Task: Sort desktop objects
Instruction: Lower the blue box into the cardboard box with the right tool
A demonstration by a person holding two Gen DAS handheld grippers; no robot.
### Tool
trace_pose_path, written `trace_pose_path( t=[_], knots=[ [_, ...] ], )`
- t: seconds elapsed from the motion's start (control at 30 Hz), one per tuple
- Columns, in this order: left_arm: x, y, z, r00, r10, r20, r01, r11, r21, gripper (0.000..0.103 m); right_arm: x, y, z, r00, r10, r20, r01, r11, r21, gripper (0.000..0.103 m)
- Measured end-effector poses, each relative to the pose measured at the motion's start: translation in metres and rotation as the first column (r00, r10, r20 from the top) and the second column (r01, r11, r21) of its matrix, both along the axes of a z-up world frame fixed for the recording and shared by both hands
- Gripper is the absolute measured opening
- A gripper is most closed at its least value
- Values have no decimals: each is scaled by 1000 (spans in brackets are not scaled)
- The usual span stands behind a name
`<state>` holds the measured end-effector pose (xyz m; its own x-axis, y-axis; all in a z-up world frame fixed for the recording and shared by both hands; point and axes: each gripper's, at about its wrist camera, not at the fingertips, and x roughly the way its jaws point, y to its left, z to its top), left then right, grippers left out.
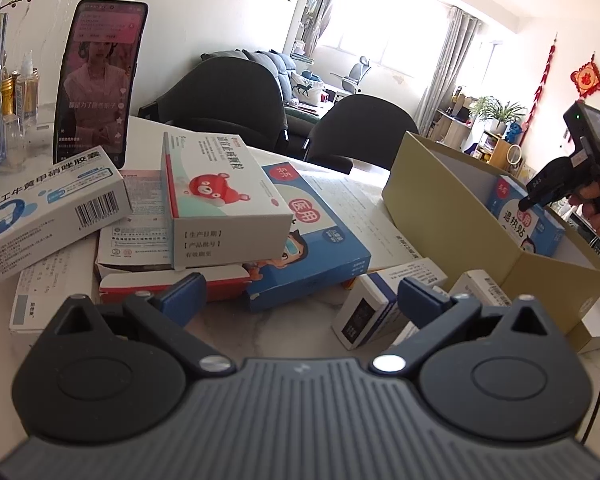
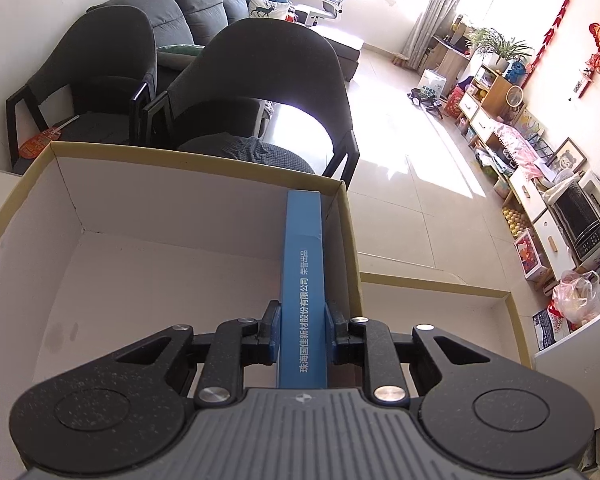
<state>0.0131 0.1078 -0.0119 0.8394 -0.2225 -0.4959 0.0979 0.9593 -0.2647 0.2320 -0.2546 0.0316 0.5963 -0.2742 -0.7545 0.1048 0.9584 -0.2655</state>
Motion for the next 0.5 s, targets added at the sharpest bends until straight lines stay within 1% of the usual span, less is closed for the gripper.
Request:
trace_pose_path(
  t=[0.27, 0.4, 0.5],
  knots=[
    [4, 2, -6, 1000, -6, -11, 6, 1000, -14, 103, 3, 4, -2, 1000, 13, 0, -13, 999, -51, 25],
    [4, 5, -7, 1000, -4, -13, 4, 1000, -16, 103, 3, 7, -5, 1000, 29, -5, -29, 994, -107, 27],
    [5, 7, -9, 1000, -2, -18, 1, 1000, -19, 103, 2, 10, -7, 999, 48, -10, -49, 989, -136, 28]
  ],
)
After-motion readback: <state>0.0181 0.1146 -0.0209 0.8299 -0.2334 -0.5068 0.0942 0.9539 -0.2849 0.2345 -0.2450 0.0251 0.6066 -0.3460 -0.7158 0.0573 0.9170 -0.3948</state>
